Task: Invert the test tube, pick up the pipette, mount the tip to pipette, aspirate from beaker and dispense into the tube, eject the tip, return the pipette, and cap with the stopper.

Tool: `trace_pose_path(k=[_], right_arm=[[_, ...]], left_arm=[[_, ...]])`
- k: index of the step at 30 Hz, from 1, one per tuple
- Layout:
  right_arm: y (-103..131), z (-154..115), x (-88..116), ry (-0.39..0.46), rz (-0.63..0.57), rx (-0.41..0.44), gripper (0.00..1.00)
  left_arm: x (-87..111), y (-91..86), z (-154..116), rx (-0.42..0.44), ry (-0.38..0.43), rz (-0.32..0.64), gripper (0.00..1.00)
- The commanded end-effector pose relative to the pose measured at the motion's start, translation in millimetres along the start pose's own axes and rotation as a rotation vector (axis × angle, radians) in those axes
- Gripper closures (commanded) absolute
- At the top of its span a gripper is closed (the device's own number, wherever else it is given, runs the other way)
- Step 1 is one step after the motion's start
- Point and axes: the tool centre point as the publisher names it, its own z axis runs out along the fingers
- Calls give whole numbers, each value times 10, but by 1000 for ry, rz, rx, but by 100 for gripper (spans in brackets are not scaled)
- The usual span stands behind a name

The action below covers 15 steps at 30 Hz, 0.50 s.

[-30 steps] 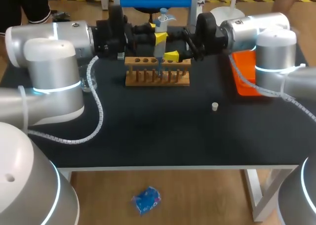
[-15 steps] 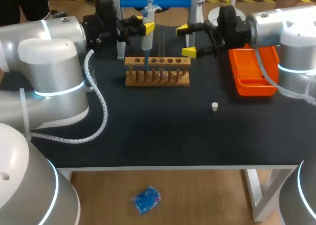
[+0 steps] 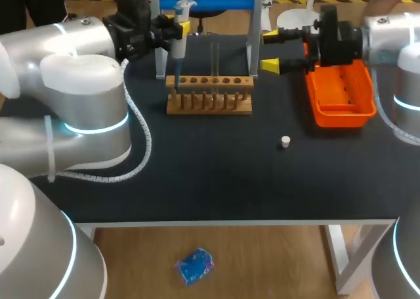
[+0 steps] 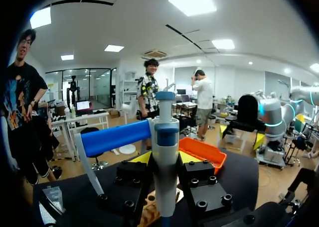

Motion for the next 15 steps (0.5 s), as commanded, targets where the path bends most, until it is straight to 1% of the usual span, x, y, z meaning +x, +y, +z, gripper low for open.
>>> trace_pose_path(k=[1,2,3,4,5,6,15], right_arm=[[22,-101,20,-177,24,46,0],[21,-115,-3,-193,28,60,0],[17,-125,-34,-202,36,66,0],[15,-129,-71,-214,45,74,0],[20,-134,-102,-224,57,70,0],[20,-134,-102,-224,57,70,0],[20,-134,-102,-224,57,70,0]], left_arm=[[-94,-67,226,-41,-66,-6,100],[-142,-58,247,-28,-79,-12,100],[-191,-43,271,-42,-89,-17,100],[-238,-28,296,-36,-102,-26,100],[-281,-21,310,-20,-122,-43,100],[-313,-17,321,-27,-121,-61,100],[-313,-17,321,-27,-121,-61,100]])
